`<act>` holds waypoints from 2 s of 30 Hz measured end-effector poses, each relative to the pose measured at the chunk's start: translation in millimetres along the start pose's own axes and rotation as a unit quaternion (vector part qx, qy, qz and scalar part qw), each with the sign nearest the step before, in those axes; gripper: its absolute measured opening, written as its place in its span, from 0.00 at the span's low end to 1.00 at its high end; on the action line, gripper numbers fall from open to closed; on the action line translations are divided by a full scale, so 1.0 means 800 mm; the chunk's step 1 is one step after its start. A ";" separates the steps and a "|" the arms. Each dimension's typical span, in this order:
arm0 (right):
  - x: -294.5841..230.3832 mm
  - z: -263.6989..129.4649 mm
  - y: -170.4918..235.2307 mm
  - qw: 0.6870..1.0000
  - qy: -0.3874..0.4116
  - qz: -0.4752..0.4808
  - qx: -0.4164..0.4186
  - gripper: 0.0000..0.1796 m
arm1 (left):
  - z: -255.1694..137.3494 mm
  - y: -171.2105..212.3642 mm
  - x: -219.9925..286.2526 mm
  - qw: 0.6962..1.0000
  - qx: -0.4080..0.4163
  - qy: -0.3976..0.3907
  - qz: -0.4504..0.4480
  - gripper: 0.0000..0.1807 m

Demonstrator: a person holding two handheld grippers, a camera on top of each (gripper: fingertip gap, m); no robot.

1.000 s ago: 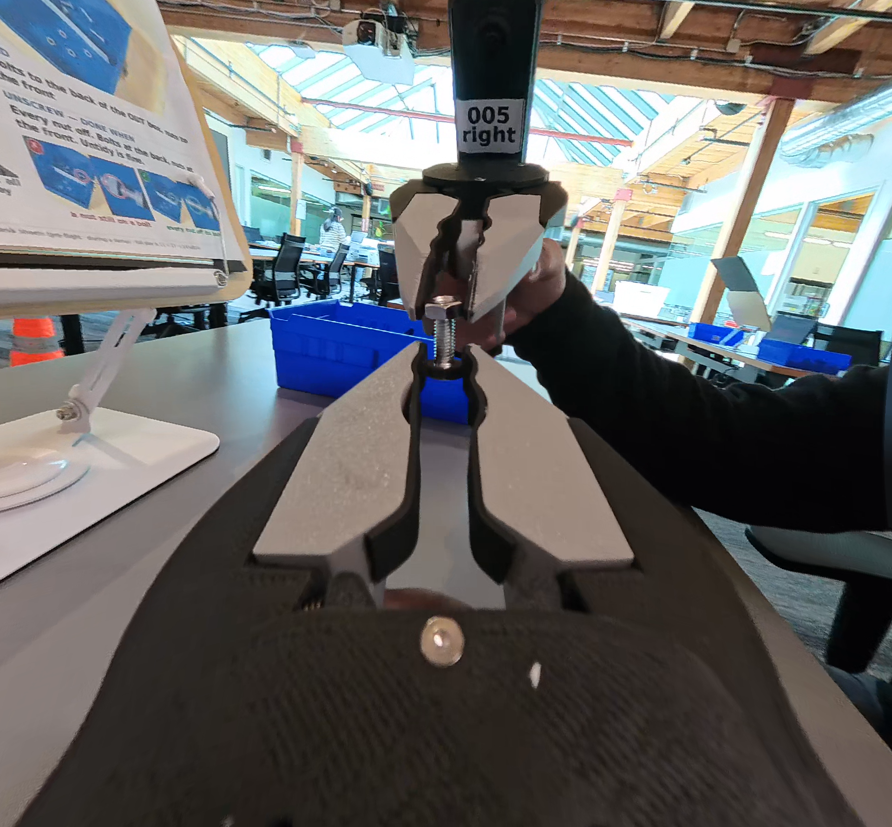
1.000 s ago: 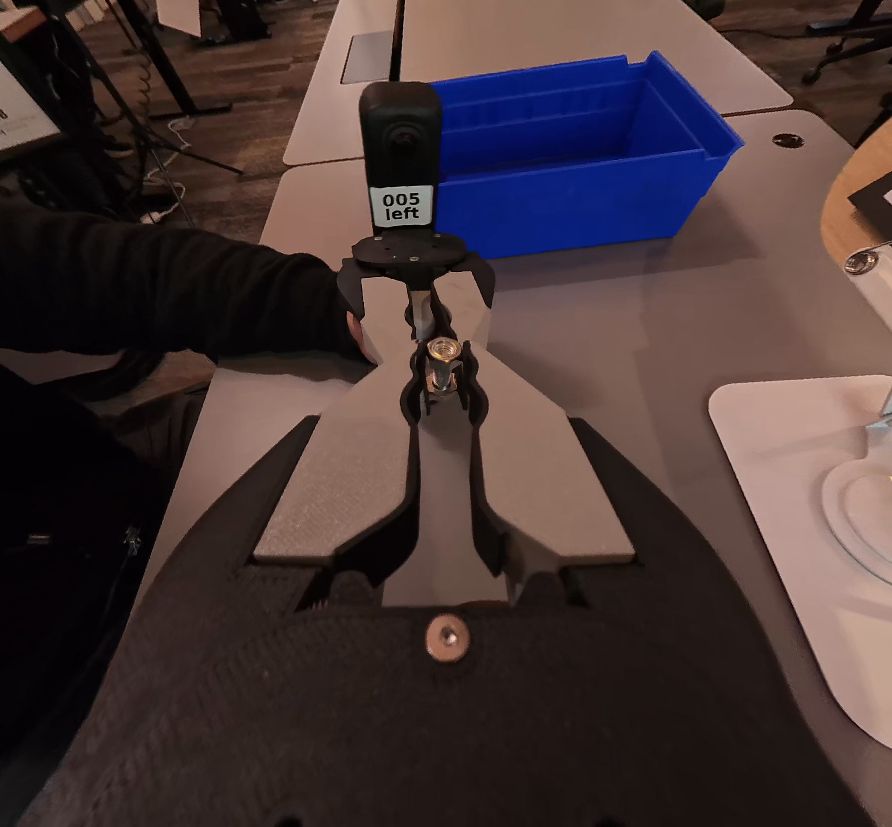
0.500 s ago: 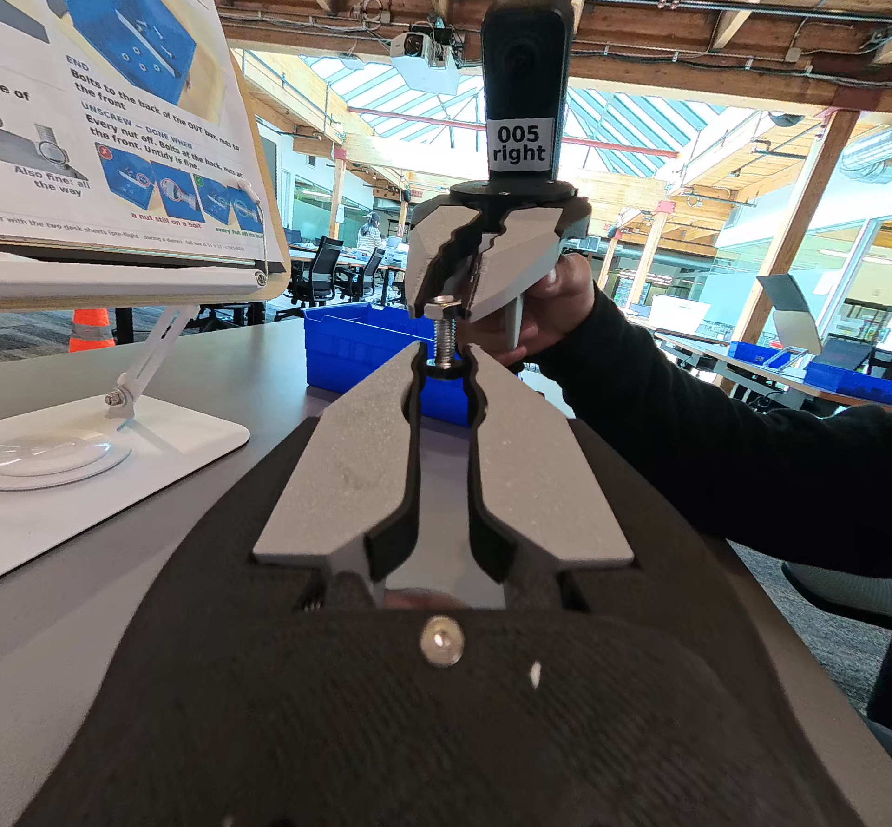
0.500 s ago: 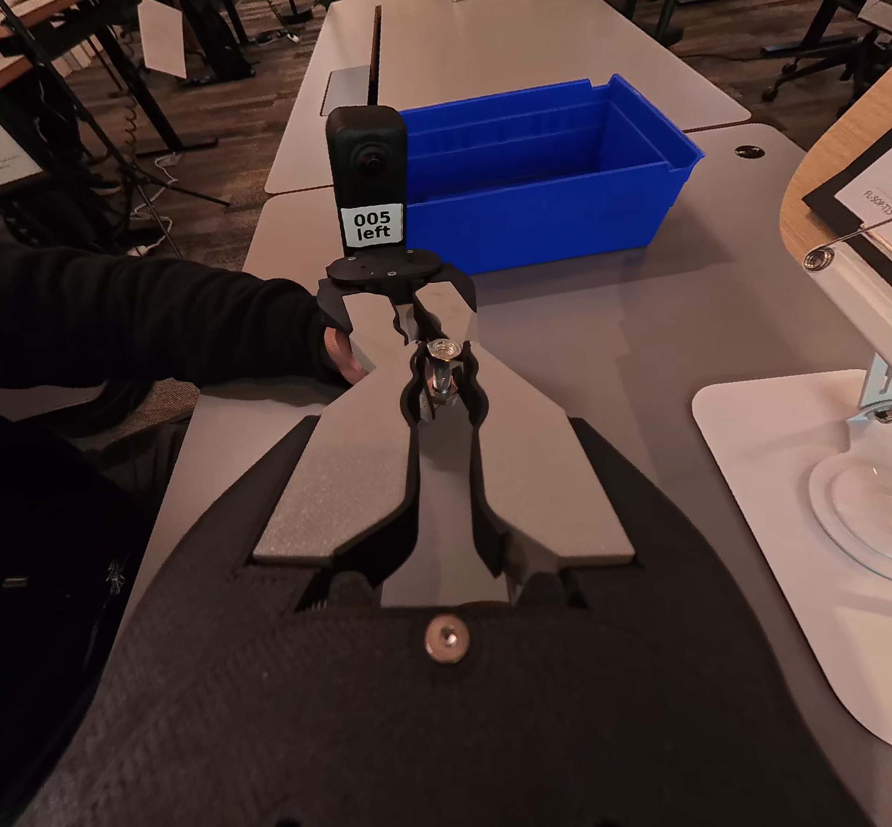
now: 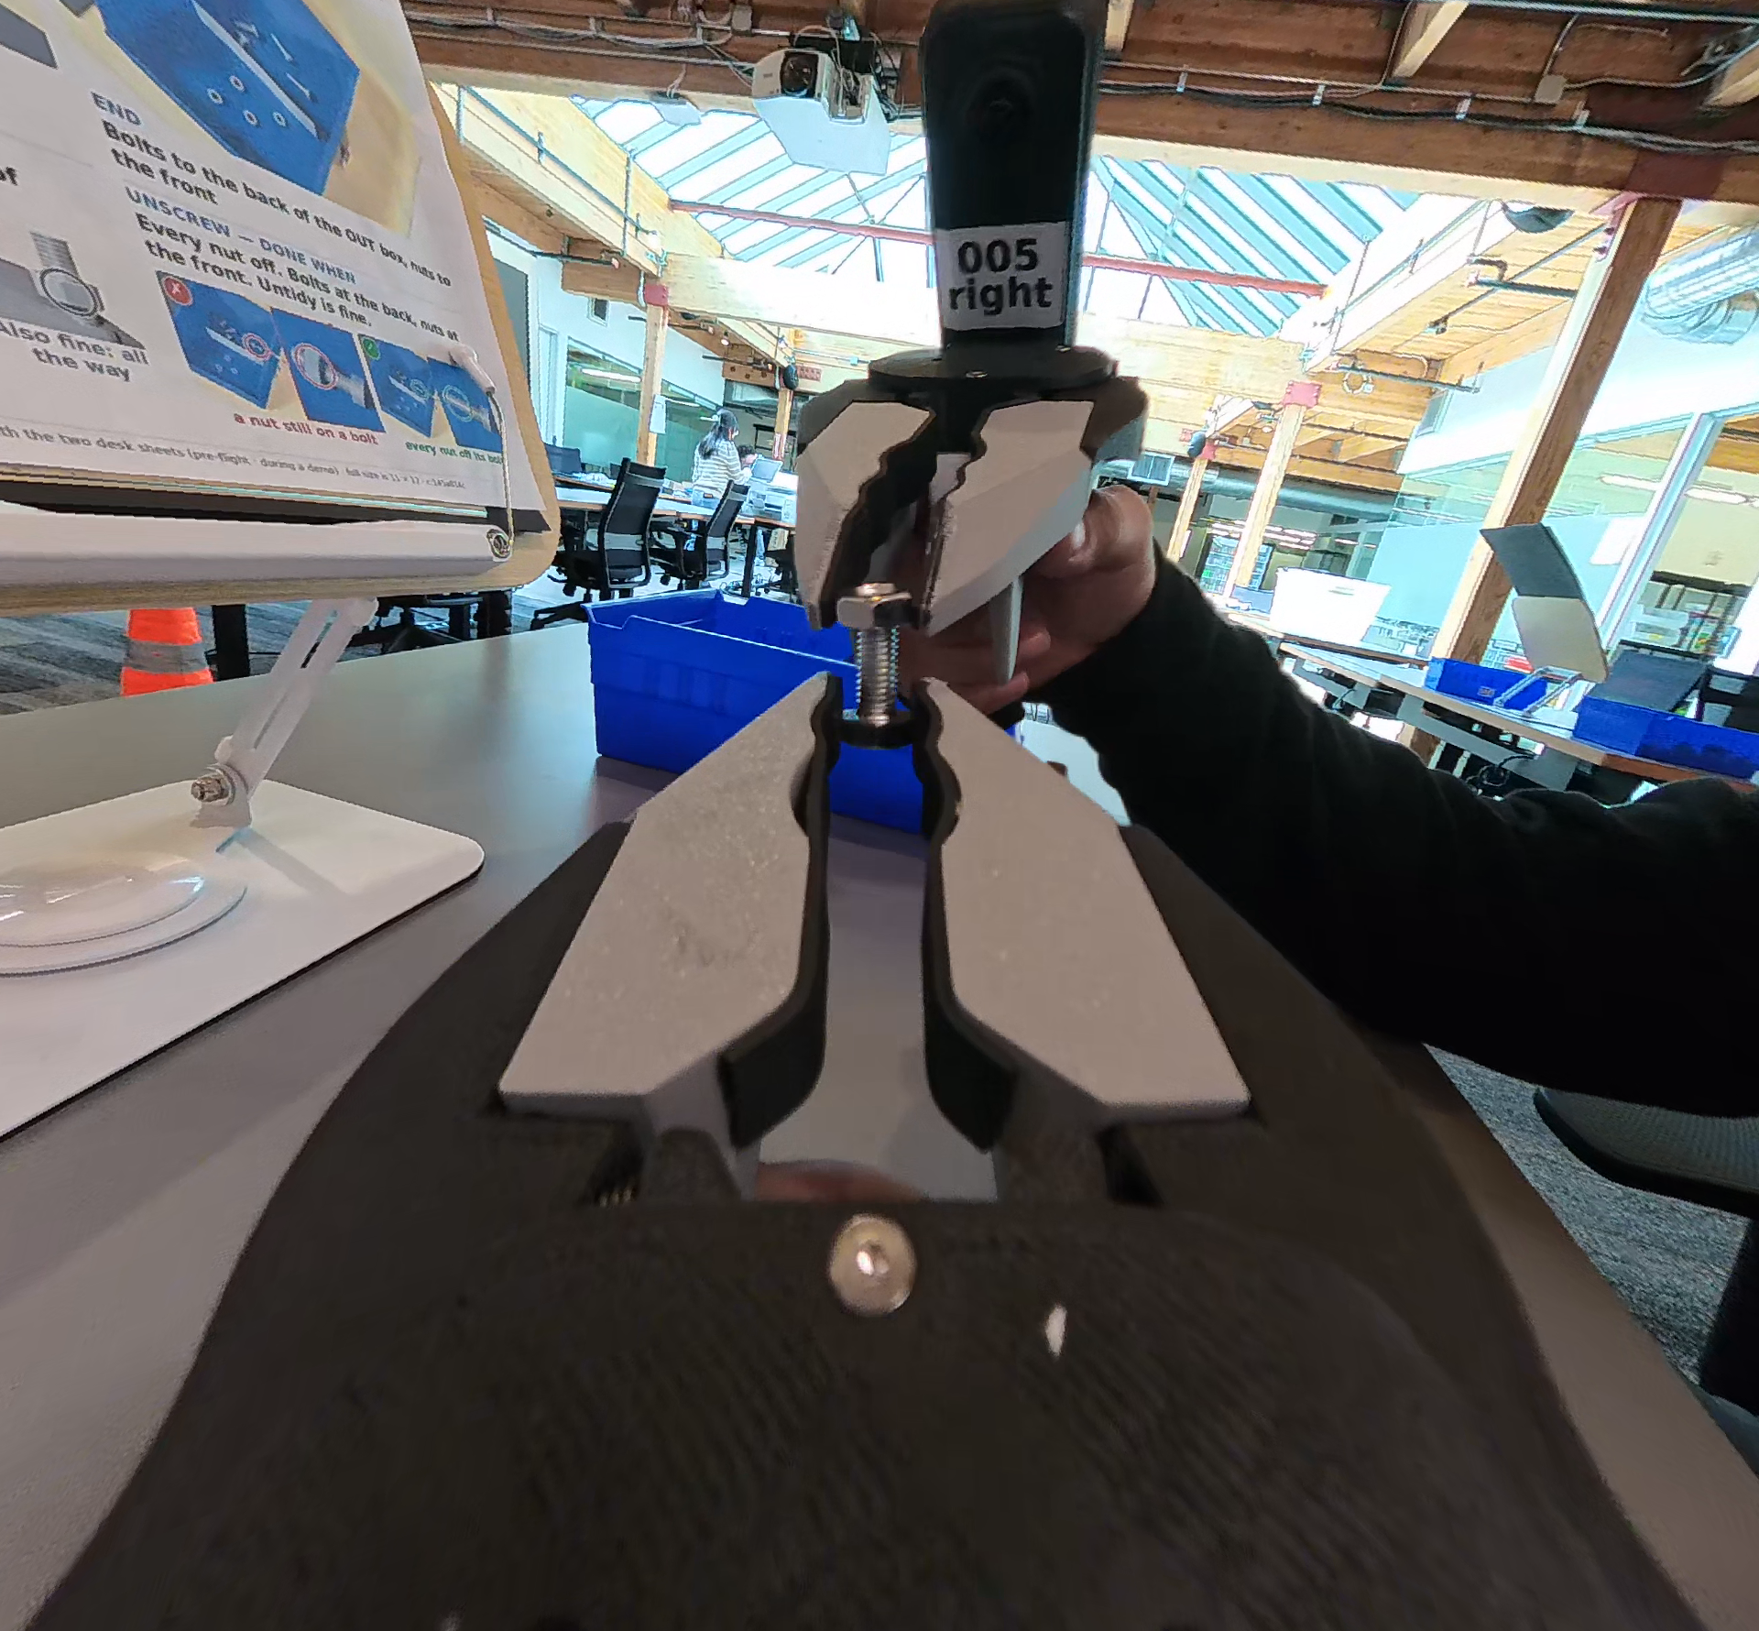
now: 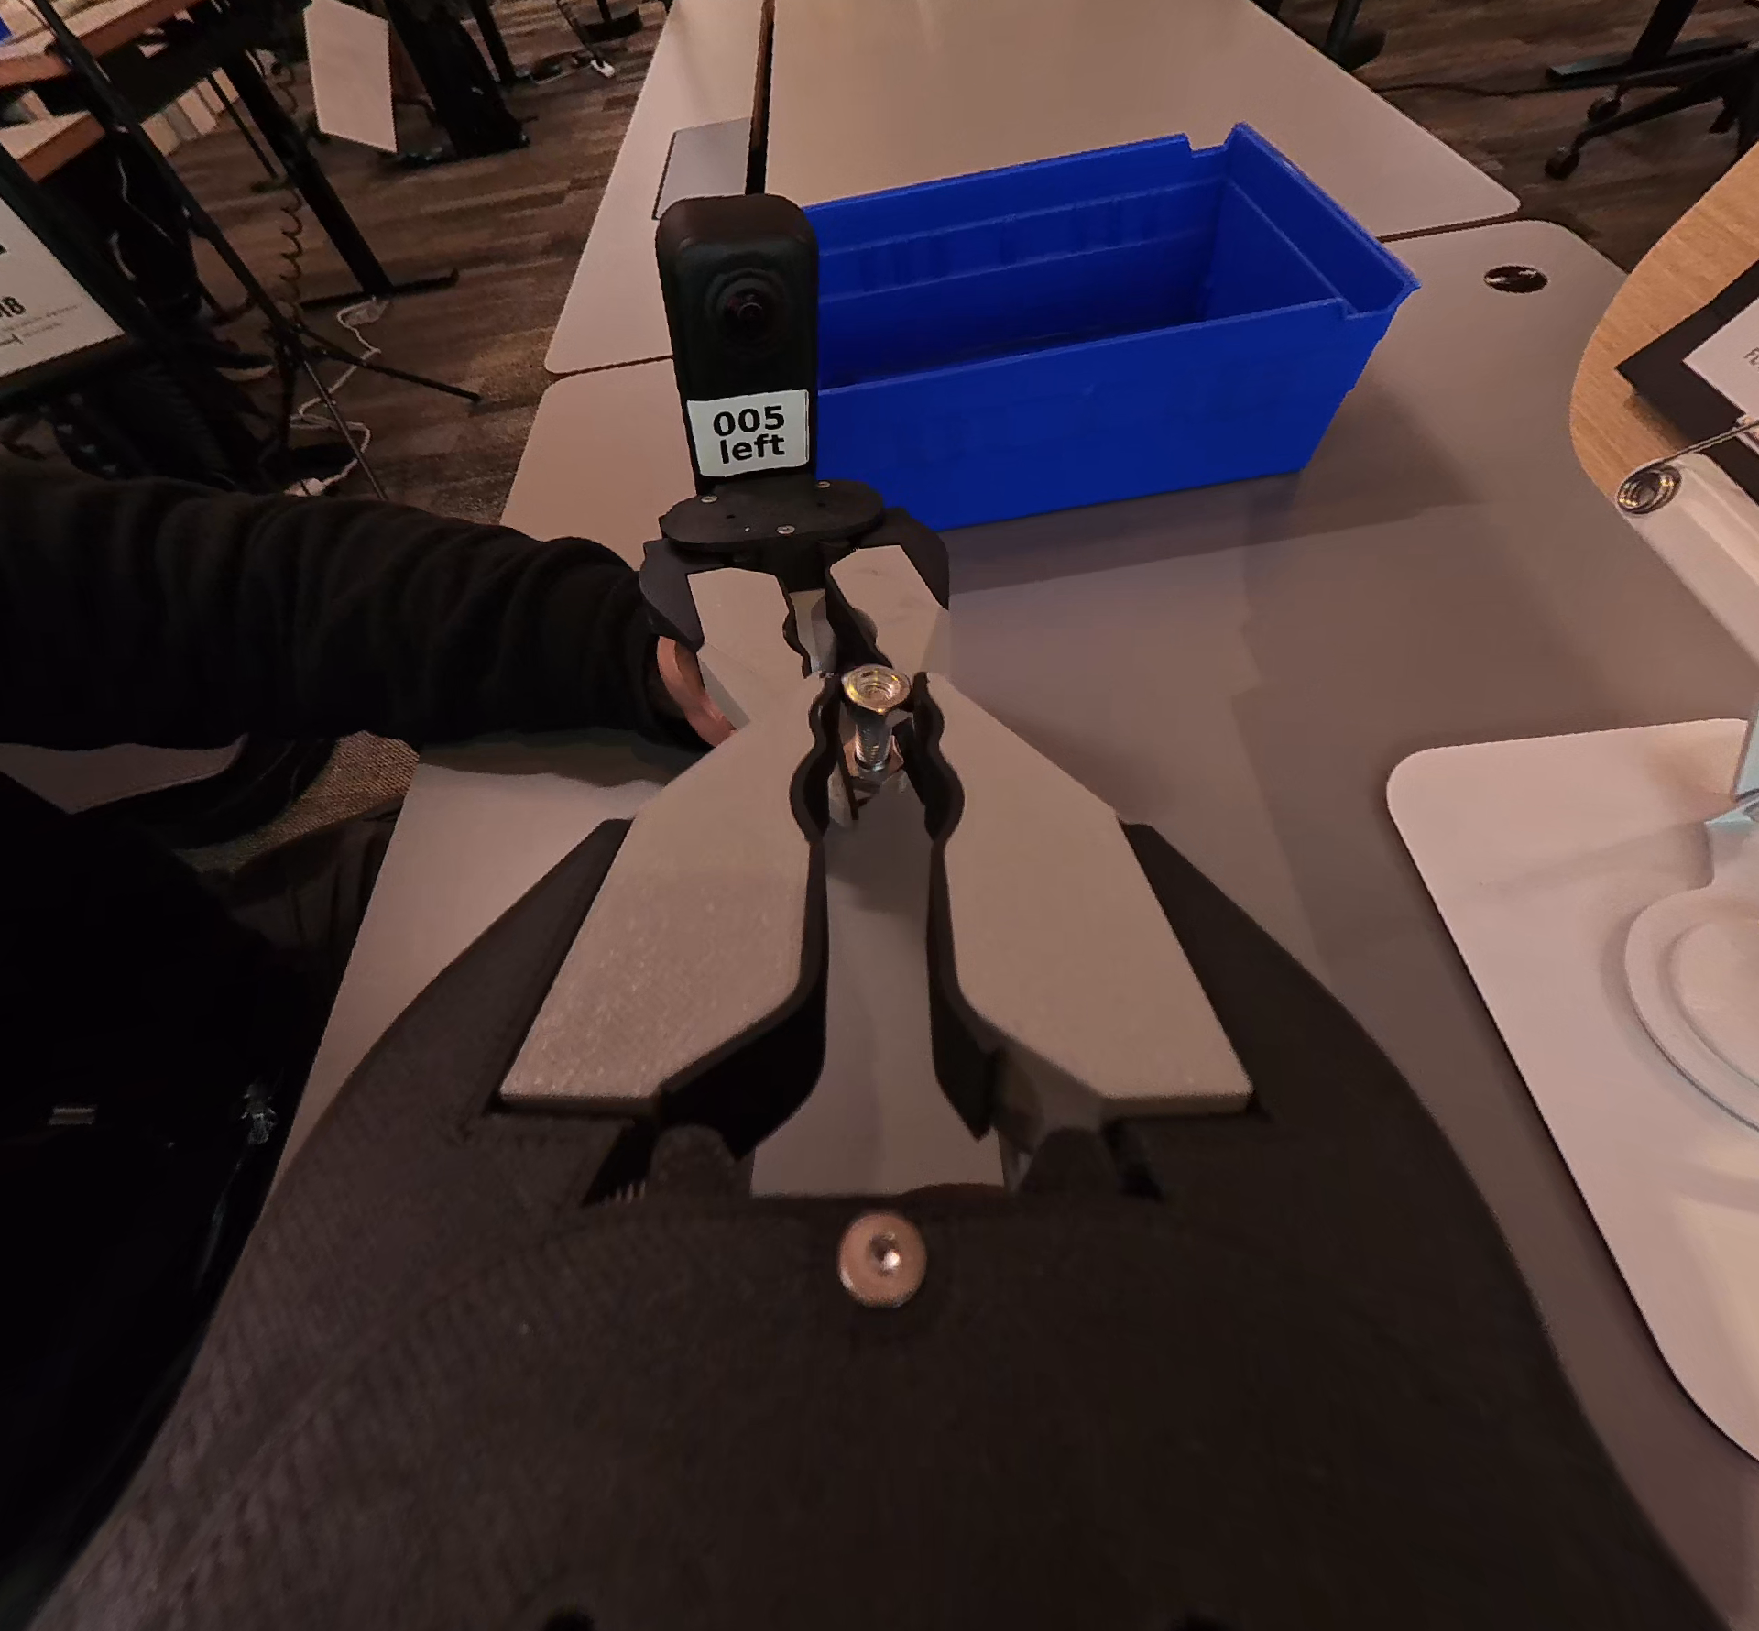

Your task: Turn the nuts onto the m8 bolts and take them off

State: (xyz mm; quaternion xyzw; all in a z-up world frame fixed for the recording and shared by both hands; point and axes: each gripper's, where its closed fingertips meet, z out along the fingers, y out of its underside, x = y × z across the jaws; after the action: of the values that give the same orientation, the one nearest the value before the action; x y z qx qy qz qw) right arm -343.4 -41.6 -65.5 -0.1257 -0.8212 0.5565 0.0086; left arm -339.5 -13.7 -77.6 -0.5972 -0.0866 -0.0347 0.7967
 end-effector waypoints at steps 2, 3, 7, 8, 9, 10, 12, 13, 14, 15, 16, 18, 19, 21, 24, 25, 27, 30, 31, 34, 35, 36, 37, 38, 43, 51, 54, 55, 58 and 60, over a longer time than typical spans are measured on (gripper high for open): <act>-0.004 0.000 -0.004 1.000 -0.017 0.007 0.015 0.07 | -0.001 -0.005 0.005 1.000 0.011 0.013 -0.009 0.07; -0.006 0.001 -0.007 0.999 -0.025 0.012 0.024 0.07 | -0.002 -0.007 0.006 1.000 0.017 0.016 -0.012 0.07; -0.009 0.001 -0.015 0.997 -0.049 0.024 0.055 0.07 | -0.003 -0.015 0.009 0.999 0.035 0.022 -0.021 0.07; -0.011 0.001 -0.018 0.996 -0.055 0.027 0.067 0.07 | -0.004 -0.019 0.010 0.998 0.046 0.026 -0.029 0.07; -0.012 0.001 -0.022 0.994 -0.062 0.029 0.080 0.07 | -0.004 -0.023 0.012 0.997 0.056 0.030 -0.037 0.07; -0.014 0.002 -0.026 0.993 -0.069 0.033 0.093 0.07 | -0.005 -0.027 0.013 0.997 0.064 0.032 -0.042 0.07; -0.016 0.002 -0.033 0.990 -0.081 0.039 0.112 0.06 | -0.005 -0.034 0.015 0.996 0.074 0.033 -0.045 0.07; -0.017 0.002 -0.034 0.989 -0.081 0.038 0.117 0.06 | -0.005 -0.035 0.015 0.996 0.076 0.029 -0.041 0.07; -0.015 0.003 -0.035 0.990 -0.074 0.035 0.118 0.06 | -0.006 -0.036 0.013 0.996 0.075 0.022 -0.037 0.07; -0.014 0.004 -0.036 0.991 -0.064 0.029 0.117 0.06 | -0.007 -0.036 0.011 0.996 0.075 0.018 -0.035 0.07; -0.013 0.004 -0.037 0.991 -0.054 0.024 0.116 0.06 | -0.007 -0.037 0.009 0.996 0.077 0.014 -0.034 0.07; -0.013 0.006 -0.040 0.991 -0.042 0.015 0.123 0.06 | -0.009 -0.041 0.009 0.996 0.083 0.008 -0.029 0.07; -0.013 0.006 -0.042 0.991 -0.039 0.012 0.130 0.06 | -0.009 -0.043 0.008 0.996 0.084 0.004 -0.026 0.07; -0.012 0.007 -0.046 0.988 -0.037 0.011 0.147 0.06 | -0.010 -0.046 0.007 0.996 0.086 -0.004 -0.021 0.07; -0.006 0.011 -0.049 0.986 -0.017 0.005 0.167 0.06 | -0.013 -0.048 -0.001 0.995 0.089 -0.023 -0.025 0.07; -0.002 0.013 -0.049 0.986 -0.002 -0.001 0.168 0.06 | -0.013 -0.047 -0.005 0.996 0.085 -0.033 -0.023 0.07; 0.004 0.015 -0.047 0.987 0.025 -0.016 0.160 0.06 | -0.014 -0.044 -0.011 0.996 0.075 -0.050 -0.010 0.07; 0.008 0.016 -0.047 0.986 0.054 -0.035 0.156 0.06 | -0.015 -0.045 -0.016 0.995 0.073 -0.070 0.001 0.07; 0.009 0.017 -0.048 0.985 0.058 -0.034 0.160 0.06 | -0.016 -0.046 -0.017 0.994 0.074 -0.075 0.004 0.07; 0.014 0.019 -0.048 0.982 0.062 -0.018 0.178 0.06 | -0.017 -0.045 -0.025 0.992 0.065 -0.105 0.026 0.07; 0.017 0.021 -0.048 0.981 0.066 -0.014 0.181 0.06 | -0.018 -0.044 -0.028 0.991 0.061 -0.114 0.028 0.07; 0.020 0.022 -0.046 0.980 0.072 -0.011 0.183 0.06 | -0.018 -0.042 -0.032 0.990 0.056 -0.124 0.031 0.07; 0.023 0.023 -0.046 0.979 0.080 -0.012 0.186 0.06 | -0.019 -0.041 -0.035 0.989 0.054 -0.132 0.035 0.07; 0.025 0.024 -0.045 0.978 0.089 -0.013 0.189 0.06 | -0.020 -0.040 -0.038 0.988 0.052 -0.141 0.038 0.07; 0.034 0.028 -0.045 0.969 0.129 -0.017 0.208 0.06 | -0.024 -0.039 -0.049 0.979 0.035 -0.190 0.070 0.07; 0.052 0.034 -0.034 0.956 0.192 -0.004 0.221 0.06 | -0.029 -0.025 -0.071 0.959 -0.016 -0.262 0.103 0.07; 0.057 0.036 -0.030 0.955 0.198 0.006 0.221 0.06 | -0.031 -0.021 -0.076 0.949 -0.035 -0.286 0.126 0.07; 0.057 0.035 -0.030 0.955 0.196 0.007 0.223 0.06 | -0.030 -0.021 -0.076 0.950 -0.033 -0.284 0.124 0.07; 0.054 0.034 -0.032 0.956 0.195 -0.005 0.219 0.06 | -0.031 -0.022 -0.076 0.955 -0.027 -0.274 0.107 0.07; 0.051 0.033 -0.035 0.957 0.189 -0.014 0.218 0.08 | -0.031 -0.022 -0.075 0.959 -0.022 -0.264 0.095 0.07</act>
State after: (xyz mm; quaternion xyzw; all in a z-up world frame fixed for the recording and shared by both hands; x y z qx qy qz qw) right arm -392.7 -66.7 -55.1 -0.2125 -0.6647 0.6882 0.1984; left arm -399.1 -45.2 -78.1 -0.6082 -0.2361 0.1987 0.7313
